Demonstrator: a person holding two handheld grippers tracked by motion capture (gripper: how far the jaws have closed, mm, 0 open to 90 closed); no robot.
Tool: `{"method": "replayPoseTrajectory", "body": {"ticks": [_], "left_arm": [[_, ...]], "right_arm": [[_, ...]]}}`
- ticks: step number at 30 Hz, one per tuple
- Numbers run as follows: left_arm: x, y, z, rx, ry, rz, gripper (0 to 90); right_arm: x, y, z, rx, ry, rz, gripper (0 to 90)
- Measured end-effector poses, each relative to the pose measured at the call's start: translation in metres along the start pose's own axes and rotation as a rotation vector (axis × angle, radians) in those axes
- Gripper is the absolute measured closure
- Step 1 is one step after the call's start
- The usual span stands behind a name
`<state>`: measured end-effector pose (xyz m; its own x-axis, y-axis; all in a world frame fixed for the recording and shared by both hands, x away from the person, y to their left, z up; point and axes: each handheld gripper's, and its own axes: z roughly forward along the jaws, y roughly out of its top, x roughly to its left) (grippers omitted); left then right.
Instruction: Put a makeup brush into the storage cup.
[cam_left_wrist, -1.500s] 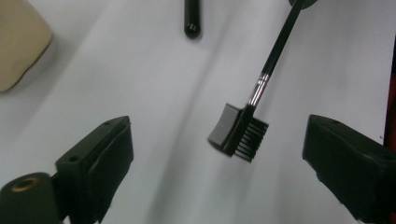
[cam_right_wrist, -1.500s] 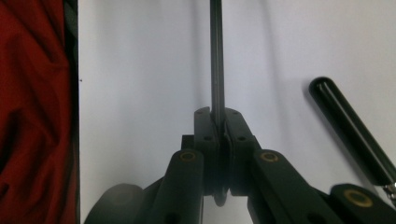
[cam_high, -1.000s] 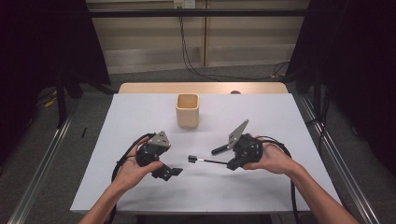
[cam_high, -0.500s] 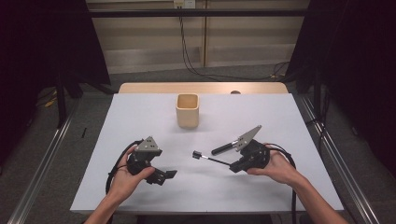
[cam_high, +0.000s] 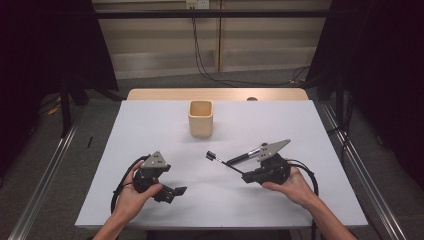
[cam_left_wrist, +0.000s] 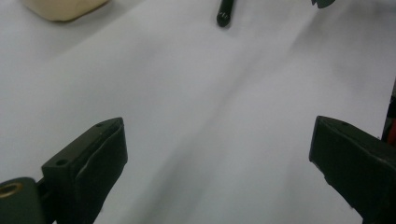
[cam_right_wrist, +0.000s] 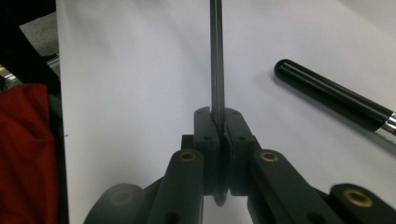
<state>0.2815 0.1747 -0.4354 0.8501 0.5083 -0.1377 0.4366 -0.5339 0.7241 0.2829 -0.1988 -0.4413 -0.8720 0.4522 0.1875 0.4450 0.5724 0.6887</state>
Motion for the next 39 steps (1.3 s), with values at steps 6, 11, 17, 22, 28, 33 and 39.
{"method": "replayPoseTrajectory", "body": {"ticks": [6,11,17,22,28,33,39], "left_arm": [[0.0003,-0.003,0.0001,-0.005,0.006,-0.004,4.3],[-0.0008,-0.0033,-0.0001,-0.019,0.005,-0.002,4.3],[-0.0009,-0.0035,-0.0006,-0.04,0.012,-0.005,4.2],[-0.0007,-0.0031,-0.0005,-0.055,0.021,-0.001,4.1],[-0.0014,-0.0027,0.0005,-0.072,0.029,-0.006,4.1],[-0.0006,-0.0014,0.0016,-0.109,0.033,-0.002,4.1],[-0.0032,0.0016,0.0054,-0.181,-0.007,0.011,5.5]], "right_arm": [[0.0,-0.0037,-0.0023,-0.091,0.002,0.015,86.6],[0.0015,-0.0065,-0.0029,-0.149,0.002,0.018,86.6],[0.0026,-0.0074,-0.0037,-0.22,-0.004,0.015,86.6],[0.0027,-0.0099,-0.003,-0.255,-0.018,0.007,86.6],[0.0036,-0.0097,-0.0052,-0.327,-0.034,-0.008,86.6],[0.0049,-0.0088,-0.0056,-0.353,-0.038,-0.018,86.7],[0.0064,-0.0074,-0.0056,-0.365,-0.031,-0.025,86.6]]}}
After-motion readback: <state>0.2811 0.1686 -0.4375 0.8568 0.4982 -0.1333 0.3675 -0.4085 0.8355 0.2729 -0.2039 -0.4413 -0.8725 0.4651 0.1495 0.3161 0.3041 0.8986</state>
